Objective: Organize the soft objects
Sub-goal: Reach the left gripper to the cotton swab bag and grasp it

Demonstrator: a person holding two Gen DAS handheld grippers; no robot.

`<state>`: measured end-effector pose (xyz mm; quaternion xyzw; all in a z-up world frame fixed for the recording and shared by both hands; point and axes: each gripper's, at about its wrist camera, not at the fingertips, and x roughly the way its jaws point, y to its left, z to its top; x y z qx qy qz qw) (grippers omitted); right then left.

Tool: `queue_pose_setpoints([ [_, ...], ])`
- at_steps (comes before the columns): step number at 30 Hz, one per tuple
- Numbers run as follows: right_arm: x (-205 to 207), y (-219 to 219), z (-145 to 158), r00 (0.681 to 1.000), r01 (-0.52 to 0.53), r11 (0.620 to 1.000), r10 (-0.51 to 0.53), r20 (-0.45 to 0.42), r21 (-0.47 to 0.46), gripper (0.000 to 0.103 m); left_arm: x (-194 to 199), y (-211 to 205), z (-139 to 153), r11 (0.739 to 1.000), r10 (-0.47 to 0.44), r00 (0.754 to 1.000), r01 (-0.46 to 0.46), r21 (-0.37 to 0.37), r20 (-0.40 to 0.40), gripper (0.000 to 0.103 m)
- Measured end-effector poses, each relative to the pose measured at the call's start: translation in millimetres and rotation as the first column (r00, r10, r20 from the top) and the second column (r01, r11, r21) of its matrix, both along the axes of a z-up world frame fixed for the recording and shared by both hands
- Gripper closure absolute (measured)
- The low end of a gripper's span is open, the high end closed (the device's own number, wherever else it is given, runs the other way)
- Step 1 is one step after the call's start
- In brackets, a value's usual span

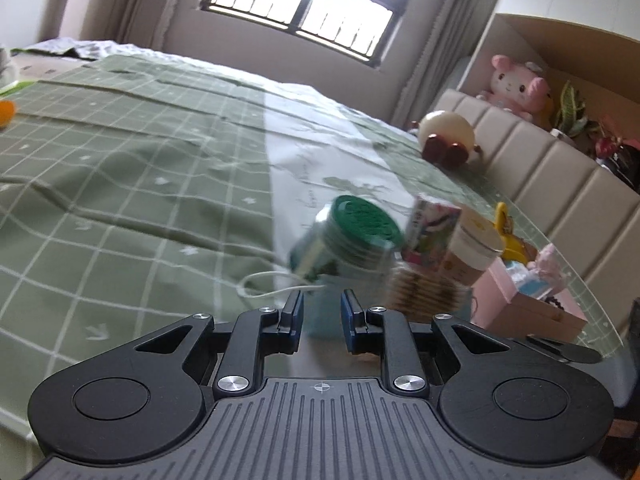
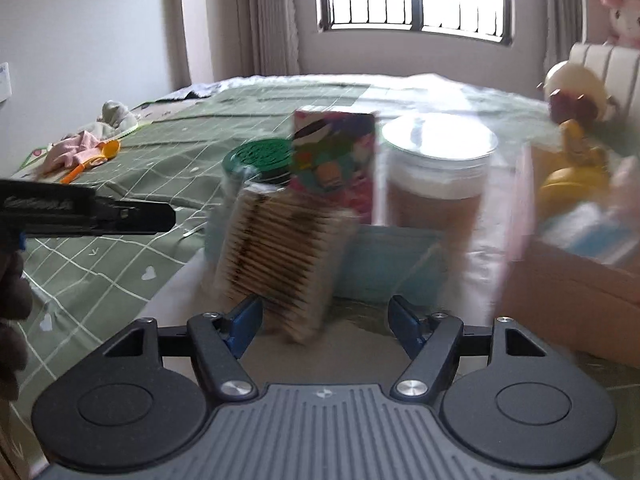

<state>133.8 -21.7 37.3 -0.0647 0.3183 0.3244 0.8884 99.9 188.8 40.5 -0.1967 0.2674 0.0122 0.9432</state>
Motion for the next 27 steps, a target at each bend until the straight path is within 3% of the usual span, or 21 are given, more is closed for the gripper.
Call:
queue_pose_setpoints([
  [5, -11.6, 29.1, 0.7, 0.993, -0.116, 0.993, 0.117, -0.011, 0.015, 0.033, -10.0, 14.0, 0.0, 0.999, 0.039, 0.999, -0.039, -0.009, -0.001, 0.081],
  [8, -27.5, 35.7, 1.6, 0.963, -0.252, 0.964, 0.259, -0.081, 0.085, 0.033, -17.8, 18.8, 3.7, 0.998, 0.065, 0.998, -0.065, -0.019, 0.015, 0.081],
  [11, -53.0, 32.1, 1.7, 0.947, -0.314, 0.946, 0.318, -0.042, 0.08, 0.033, -28.4, 20.2, 11.3, 0.997, 0.073, 0.997, -0.073, 0.002, 0.035, 0.081],
  [15, -63.8, 15.0, 6.3, 0.969, -0.246, 0.968, 0.246, 0.006, 0.056, 0.033, -34.1, 24.4, 14.3, 0.995, 0.096, 0.995, -0.097, 0.034, 0.025, 0.081],
  [19, -54.5, -0.9, 17.3, 0.989, -0.114, 0.993, 0.112, 0.1, 0.017, 0.033, -29.8, 22.1, 9.1, 0.996, 0.077, 0.997, -0.078, 0.034, 0.013, 0.081],
  [23, -34.6, -9.7, 28.7, 0.978, -0.027, 0.999, 0.031, 0.207, -0.023, 0.033, -23.4, -0.2, 4.1, 0.997, -0.029, 1.0, 0.029, 0.067, 0.005, 0.081],
  [27, -17.2, 0.8, 26.7, 0.957, -0.052, 0.987, 0.094, 0.273, -0.155, 0.033, -18.6, -30.0, -4.8, 0.98, -0.188, 0.982, 0.19, 0.065, -0.034, 0.081],
])
